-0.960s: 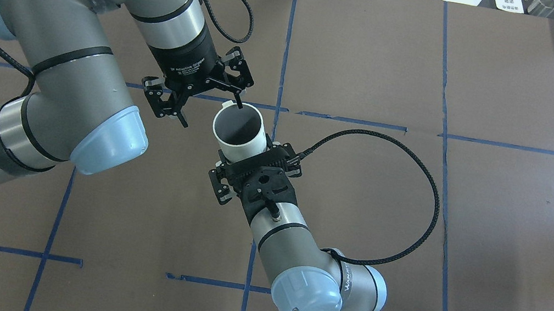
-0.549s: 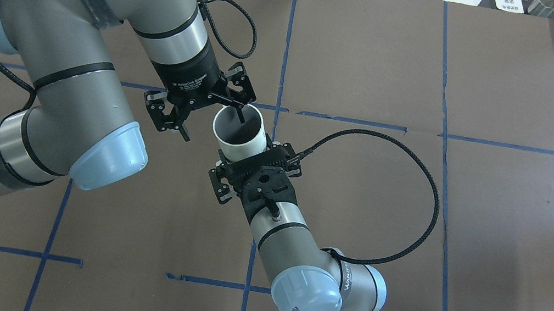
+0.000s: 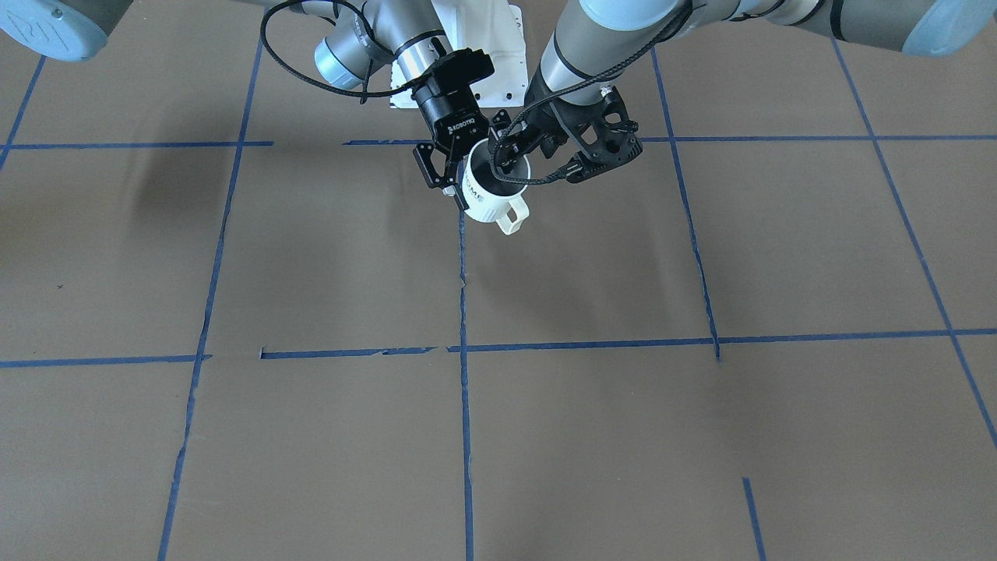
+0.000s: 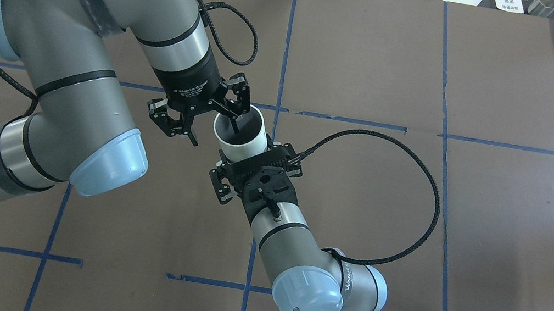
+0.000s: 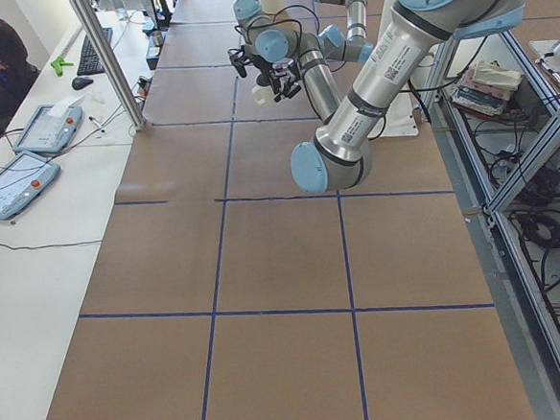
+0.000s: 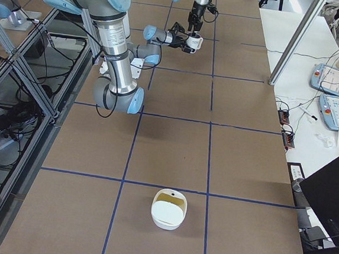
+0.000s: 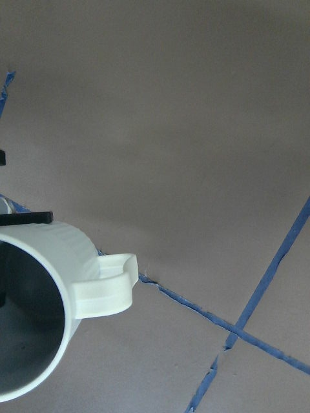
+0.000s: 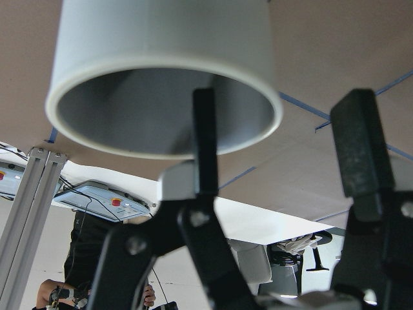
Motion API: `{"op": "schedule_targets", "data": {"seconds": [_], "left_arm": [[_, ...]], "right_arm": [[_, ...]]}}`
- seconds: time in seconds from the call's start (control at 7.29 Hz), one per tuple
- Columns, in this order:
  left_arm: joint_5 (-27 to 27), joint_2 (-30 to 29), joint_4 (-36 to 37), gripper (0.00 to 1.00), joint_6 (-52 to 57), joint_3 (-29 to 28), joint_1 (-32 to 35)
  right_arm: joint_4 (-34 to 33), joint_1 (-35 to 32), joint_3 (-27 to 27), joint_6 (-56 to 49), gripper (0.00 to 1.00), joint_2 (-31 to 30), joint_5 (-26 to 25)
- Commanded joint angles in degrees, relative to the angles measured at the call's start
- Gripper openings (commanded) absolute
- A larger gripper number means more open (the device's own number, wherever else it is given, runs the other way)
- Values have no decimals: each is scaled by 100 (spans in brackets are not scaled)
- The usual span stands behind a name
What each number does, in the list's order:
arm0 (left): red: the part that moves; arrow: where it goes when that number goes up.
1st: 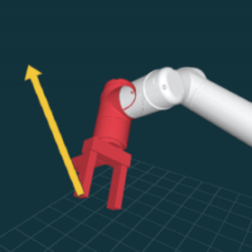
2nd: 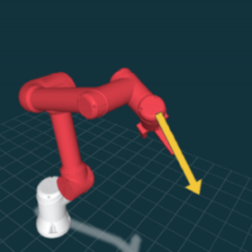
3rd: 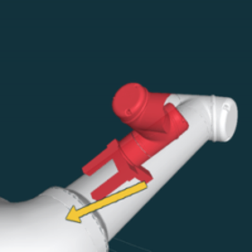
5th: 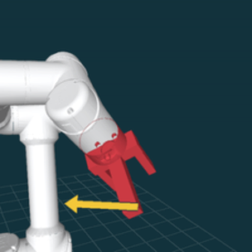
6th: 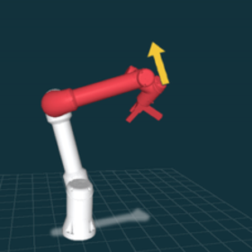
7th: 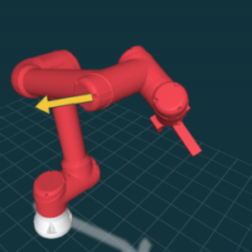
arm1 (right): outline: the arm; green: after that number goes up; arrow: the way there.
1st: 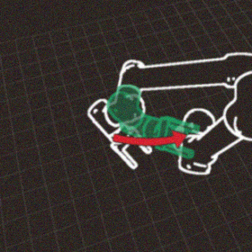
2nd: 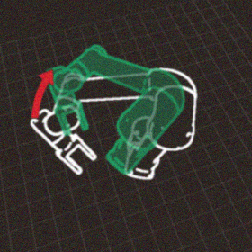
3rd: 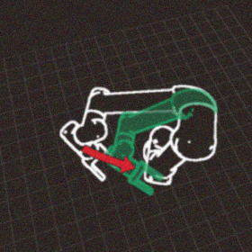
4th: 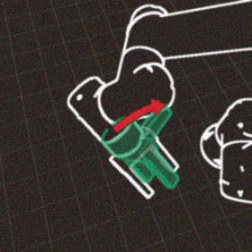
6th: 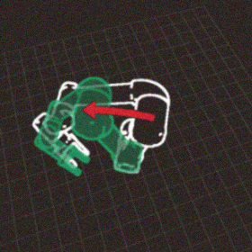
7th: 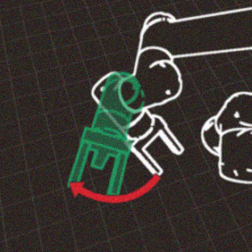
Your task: Left arm hands cup to right arm to dump lemon
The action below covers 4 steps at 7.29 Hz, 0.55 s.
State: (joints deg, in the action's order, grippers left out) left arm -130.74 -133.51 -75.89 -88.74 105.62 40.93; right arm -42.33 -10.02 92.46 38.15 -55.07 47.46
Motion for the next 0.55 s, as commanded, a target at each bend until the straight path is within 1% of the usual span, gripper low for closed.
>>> {"op": "schedule_targets", "data": {"seconds": [0.0,0.41], "left_arm": [[-13,9,-4,34,5,3,-6],[-13,-8,-22,34,14,-6,-41]], "right_arm": [[5,0,0,0,1,-3,0],[-4,0,0,0,1,-3,0]]}}
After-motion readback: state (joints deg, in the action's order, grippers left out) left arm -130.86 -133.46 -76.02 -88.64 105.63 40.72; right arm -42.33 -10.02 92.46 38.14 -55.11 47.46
